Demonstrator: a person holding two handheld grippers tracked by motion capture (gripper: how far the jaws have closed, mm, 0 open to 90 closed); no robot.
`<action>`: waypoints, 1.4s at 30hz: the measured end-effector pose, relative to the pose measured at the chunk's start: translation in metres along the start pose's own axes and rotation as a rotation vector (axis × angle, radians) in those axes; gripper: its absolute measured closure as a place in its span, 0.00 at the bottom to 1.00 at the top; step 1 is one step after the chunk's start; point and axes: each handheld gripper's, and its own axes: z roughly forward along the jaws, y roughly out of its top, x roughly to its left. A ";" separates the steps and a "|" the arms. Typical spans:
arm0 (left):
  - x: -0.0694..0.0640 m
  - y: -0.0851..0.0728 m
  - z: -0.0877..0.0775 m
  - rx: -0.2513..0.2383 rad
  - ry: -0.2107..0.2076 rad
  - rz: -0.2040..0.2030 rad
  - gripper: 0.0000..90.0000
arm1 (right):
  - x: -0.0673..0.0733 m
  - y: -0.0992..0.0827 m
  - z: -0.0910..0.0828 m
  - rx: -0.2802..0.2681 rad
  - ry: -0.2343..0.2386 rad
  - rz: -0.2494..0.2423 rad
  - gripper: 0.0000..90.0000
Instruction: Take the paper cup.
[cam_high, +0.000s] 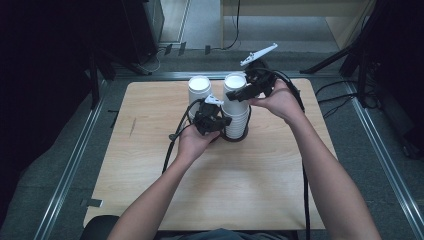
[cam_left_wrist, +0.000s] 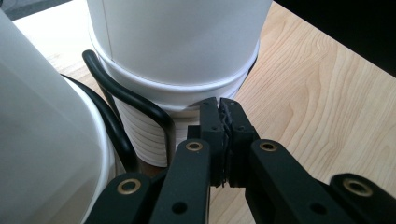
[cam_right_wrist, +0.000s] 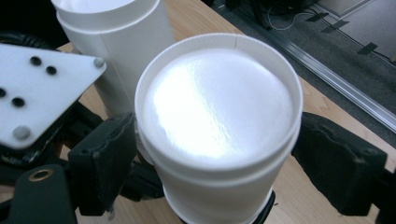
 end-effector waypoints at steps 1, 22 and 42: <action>0.000 0.000 0.000 -0.001 0.002 0.000 0.99 | 0.000 0.000 0.000 0.000 0.000 0.000 0.16; -0.002 -0.001 0.001 -0.006 -0.010 0.002 0.97 | 0.010 0.010 0.002 0.021 -0.068 -0.076 0.28; -0.001 -0.001 0.001 -0.002 -0.039 0.004 0.91 | 0.017 0.044 -0.056 -0.040 -0.057 -0.079 0.28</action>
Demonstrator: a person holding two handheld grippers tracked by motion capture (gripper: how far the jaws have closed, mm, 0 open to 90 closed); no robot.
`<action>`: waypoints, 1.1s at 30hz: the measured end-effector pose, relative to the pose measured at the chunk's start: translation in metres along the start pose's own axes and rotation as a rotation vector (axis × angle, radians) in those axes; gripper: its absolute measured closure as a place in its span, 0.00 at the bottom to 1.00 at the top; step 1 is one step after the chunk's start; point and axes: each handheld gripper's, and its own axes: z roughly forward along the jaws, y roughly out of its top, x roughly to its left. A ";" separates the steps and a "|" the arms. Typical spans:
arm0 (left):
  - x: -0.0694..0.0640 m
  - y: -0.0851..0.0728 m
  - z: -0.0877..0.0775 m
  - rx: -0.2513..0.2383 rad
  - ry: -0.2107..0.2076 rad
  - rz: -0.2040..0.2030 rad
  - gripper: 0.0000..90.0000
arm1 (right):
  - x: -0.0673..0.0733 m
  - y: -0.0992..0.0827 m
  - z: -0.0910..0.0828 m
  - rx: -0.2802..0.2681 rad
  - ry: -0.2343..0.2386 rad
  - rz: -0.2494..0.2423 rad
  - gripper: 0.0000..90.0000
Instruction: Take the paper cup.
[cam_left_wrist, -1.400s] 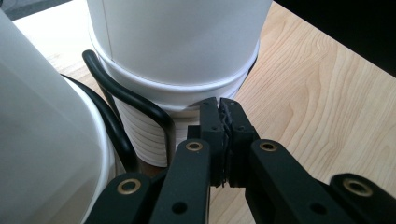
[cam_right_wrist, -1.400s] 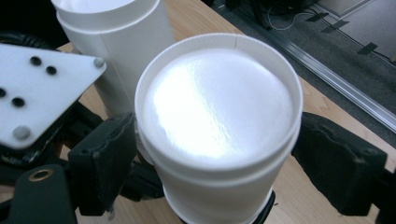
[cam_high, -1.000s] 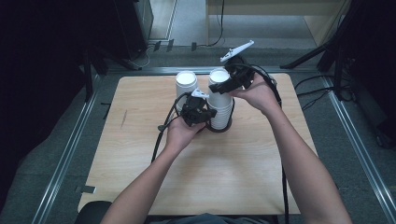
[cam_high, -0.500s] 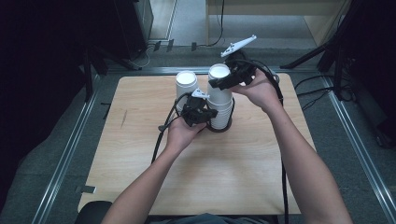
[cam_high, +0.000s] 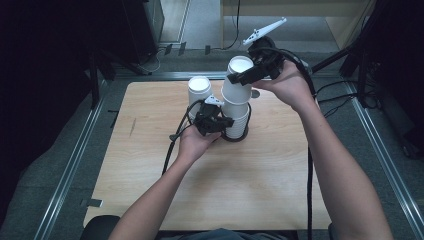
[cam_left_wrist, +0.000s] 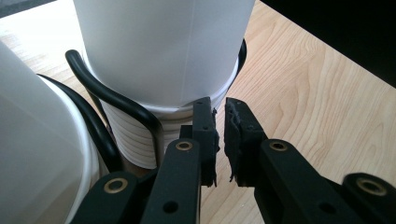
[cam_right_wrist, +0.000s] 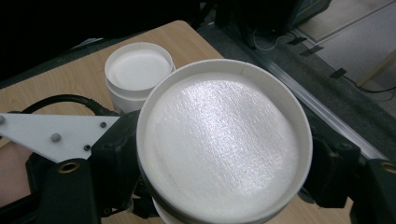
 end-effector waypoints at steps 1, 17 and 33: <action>0.000 0.000 0.000 0.000 0.000 0.000 0.91 | 0.000 0.000 0.000 0.000 0.000 0.000 0.28; -0.001 -0.001 0.000 0.015 -0.038 0.011 0.84 | 0.013 -0.003 -0.050 0.001 0.039 -0.029 0.28; 0.001 -0.009 -0.023 0.008 -0.180 0.060 0.66 | 0.019 -0.051 -0.075 0.013 0.098 -0.015 0.27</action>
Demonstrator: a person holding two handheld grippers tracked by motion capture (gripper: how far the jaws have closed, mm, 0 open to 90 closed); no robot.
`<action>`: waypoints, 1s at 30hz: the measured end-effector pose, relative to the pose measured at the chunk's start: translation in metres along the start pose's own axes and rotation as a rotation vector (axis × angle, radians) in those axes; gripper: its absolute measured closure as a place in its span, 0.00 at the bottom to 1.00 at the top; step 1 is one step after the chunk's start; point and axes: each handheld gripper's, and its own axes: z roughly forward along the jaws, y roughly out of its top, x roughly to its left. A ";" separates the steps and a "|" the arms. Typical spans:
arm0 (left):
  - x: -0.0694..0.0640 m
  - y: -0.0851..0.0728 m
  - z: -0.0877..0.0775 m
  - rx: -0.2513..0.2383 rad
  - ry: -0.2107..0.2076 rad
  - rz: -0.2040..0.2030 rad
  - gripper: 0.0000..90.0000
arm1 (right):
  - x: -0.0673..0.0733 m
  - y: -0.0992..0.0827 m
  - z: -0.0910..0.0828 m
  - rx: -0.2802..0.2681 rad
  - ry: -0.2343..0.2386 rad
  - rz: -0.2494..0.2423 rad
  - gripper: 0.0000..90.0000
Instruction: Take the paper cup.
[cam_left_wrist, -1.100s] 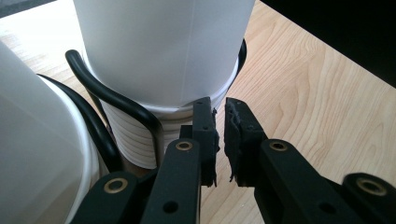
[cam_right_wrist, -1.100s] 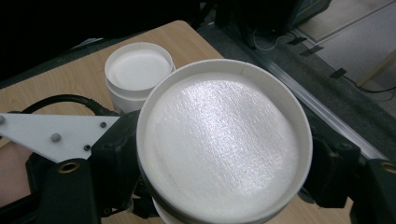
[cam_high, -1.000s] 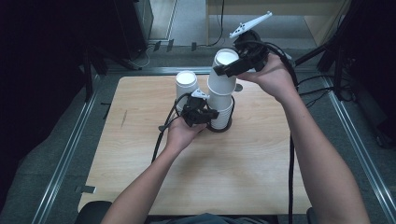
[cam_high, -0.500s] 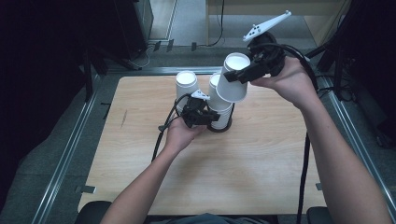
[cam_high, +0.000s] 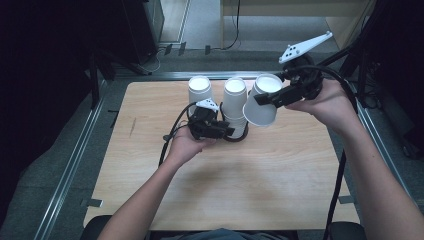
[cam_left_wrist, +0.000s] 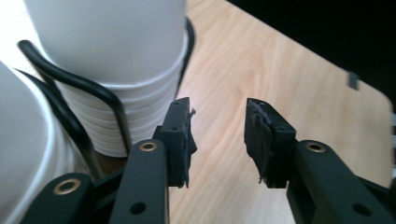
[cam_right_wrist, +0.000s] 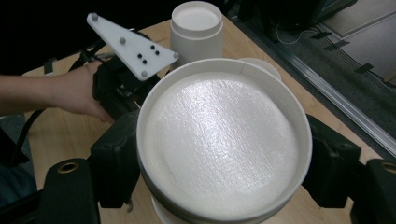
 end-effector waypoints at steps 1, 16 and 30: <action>0.000 0.000 -0.002 0.000 -0.009 0.005 0.66 | 0.001 -0.002 0.000 0.001 0.004 0.002 0.27; -0.007 -0.008 -0.018 0.001 -0.087 0.087 0.53 | 0.014 -0.048 0.025 0.018 0.077 -0.014 0.27; -0.008 -0.027 -0.025 0.039 -0.170 0.142 0.44 | 0.023 -0.079 0.054 0.043 0.115 -0.028 0.27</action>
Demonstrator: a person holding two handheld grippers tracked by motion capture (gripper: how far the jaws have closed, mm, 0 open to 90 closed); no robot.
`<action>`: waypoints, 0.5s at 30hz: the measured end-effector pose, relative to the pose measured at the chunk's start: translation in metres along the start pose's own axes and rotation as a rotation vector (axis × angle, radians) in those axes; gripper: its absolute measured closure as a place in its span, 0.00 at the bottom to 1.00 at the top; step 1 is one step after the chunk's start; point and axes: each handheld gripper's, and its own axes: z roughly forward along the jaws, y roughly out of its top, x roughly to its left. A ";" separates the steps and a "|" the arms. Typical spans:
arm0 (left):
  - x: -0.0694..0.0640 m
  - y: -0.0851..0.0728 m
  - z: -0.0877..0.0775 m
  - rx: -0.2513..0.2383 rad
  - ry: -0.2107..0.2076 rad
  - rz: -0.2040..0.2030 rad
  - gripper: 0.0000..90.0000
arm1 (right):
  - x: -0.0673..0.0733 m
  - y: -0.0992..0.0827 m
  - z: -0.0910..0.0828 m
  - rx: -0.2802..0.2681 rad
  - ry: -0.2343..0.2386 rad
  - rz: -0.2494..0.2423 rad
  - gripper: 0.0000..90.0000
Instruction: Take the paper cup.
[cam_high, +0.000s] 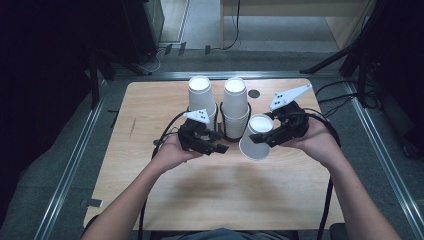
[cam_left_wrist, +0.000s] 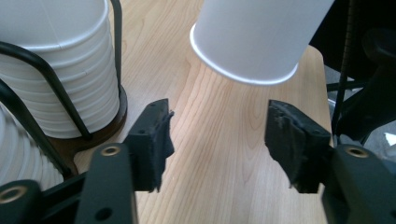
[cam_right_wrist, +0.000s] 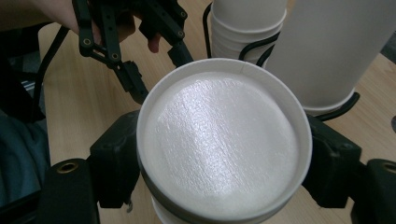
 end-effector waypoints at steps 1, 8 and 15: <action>0.000 -0.002 -0.001 0.000 -0.002 0.001 0.41 | 0.001 -0.004 0.006 0.002 0.008 -0.003 0.27; -0.002 -0.011 -0.003 0.016 -0.004 0.009 0.32 | 0.002 -0.015 0.024 0.005 0.031 0.007 0.27; -0.003 -0.021 0.000 0.045 -0.036 -0.008 0.23 | 0.003 -0.026 0.041 0.014 0.055 0.015 0.27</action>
